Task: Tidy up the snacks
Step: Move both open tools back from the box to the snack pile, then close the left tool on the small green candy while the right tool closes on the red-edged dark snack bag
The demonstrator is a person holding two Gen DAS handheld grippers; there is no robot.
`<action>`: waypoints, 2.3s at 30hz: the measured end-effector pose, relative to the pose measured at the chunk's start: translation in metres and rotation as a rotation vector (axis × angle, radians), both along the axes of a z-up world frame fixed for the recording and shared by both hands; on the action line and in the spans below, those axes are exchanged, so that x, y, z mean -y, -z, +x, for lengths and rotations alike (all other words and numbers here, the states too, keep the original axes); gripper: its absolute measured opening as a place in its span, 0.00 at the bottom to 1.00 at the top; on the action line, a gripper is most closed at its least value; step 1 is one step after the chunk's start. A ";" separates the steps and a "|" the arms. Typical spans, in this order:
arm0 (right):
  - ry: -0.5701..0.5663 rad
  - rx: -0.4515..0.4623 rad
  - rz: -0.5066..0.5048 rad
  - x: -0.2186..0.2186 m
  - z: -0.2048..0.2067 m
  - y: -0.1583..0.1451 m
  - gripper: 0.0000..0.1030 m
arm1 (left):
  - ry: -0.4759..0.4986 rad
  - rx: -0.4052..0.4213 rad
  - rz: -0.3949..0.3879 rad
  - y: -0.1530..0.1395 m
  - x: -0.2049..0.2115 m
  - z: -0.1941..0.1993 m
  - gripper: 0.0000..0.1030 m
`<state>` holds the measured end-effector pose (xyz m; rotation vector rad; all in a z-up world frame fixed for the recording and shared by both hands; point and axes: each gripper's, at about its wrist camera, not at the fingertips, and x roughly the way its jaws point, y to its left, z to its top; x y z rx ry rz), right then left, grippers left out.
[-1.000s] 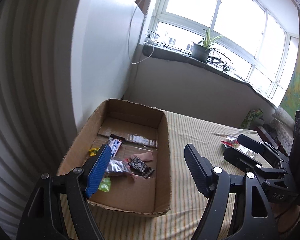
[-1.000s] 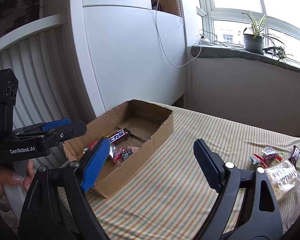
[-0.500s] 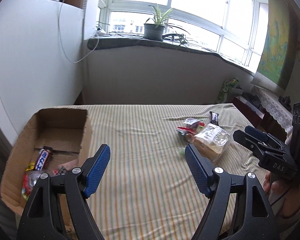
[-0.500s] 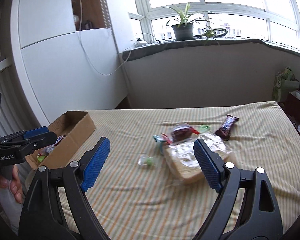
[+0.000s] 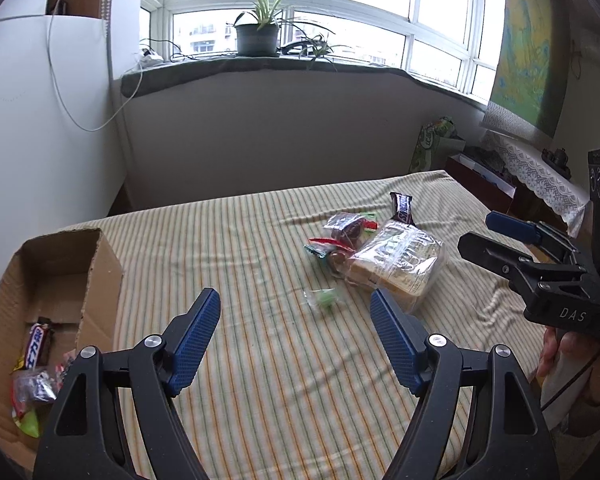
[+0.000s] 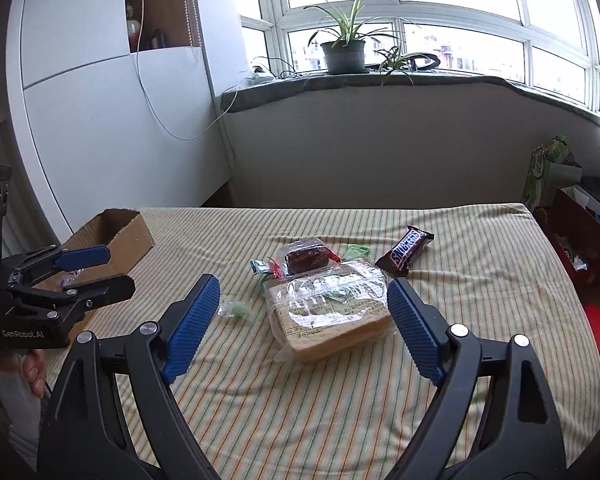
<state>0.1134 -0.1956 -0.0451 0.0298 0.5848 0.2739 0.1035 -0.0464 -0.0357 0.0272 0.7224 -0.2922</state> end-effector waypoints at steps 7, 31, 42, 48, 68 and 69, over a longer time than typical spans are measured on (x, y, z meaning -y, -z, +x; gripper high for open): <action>-0.168 -0.050 -0.188 -0.025 0.044 0.002 0.86 | 0.019 -0.084 -0.021 0.037 0.010 0.028 0.75; -0.326 -0.426 -0.227 -0.043 0.184 0.075 0.56 | 0.055 -0.195 -0.034 0.076 0.043 0.067 0.21; -0.240 -0.295 -0.142 -0.011 0.163 0.054 0.52 | 0.083 -0.172 -0.092 0.069 0.046 0.064 0.13; -0.170 -0.185 -0.064 0.008 0.136 0.020 0.52 | 0.077 -0.123 -0.115 0.052 0.038 0.048 0.13; 0.045 -0.093 0.102 0.018 -0.047 0.014 0.53 | 0.079 0.060 -0.175 -0.014 -0.007 -0.031 0.13; 0.042 -0.081 0.099 0.016 -0.050 0.008 0.53 | 0.078 0.067 -0.177 -0.018 -0.010 -0.035 0.13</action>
